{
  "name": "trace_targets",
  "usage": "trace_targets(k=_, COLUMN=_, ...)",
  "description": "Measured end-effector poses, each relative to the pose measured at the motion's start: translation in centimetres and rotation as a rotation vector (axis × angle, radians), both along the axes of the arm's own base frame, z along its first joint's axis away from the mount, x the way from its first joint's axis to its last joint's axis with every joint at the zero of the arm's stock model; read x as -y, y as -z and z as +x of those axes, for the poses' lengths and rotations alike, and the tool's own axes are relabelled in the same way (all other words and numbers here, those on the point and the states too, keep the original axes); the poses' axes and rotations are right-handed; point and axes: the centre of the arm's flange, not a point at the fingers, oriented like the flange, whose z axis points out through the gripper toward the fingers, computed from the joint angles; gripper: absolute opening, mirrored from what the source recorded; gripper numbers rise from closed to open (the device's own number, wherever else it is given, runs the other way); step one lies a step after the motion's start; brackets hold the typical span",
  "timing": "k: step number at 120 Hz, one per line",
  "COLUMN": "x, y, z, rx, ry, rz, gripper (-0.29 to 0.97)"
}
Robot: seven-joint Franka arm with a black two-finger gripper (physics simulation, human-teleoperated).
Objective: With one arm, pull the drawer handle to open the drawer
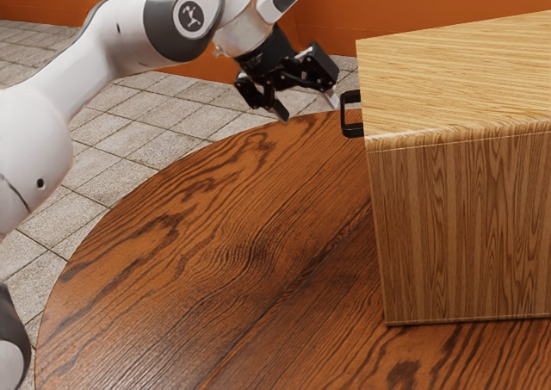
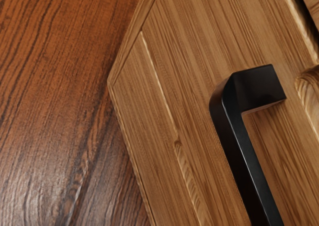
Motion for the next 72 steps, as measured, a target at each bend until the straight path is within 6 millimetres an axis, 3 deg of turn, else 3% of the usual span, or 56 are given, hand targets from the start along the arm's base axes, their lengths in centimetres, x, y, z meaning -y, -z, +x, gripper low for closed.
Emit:
trace_targets(k=43, x=0.1, y=2.4, z=2.0, rx=-0.01, ry=-0.123, rz=-0.101, gripper=0.68)
trace_targets(k=72, x=0.1, y=3.2, z=2.4, rx=-0.028, ry=-0.173, rz=-0.123, gripper=0.68)
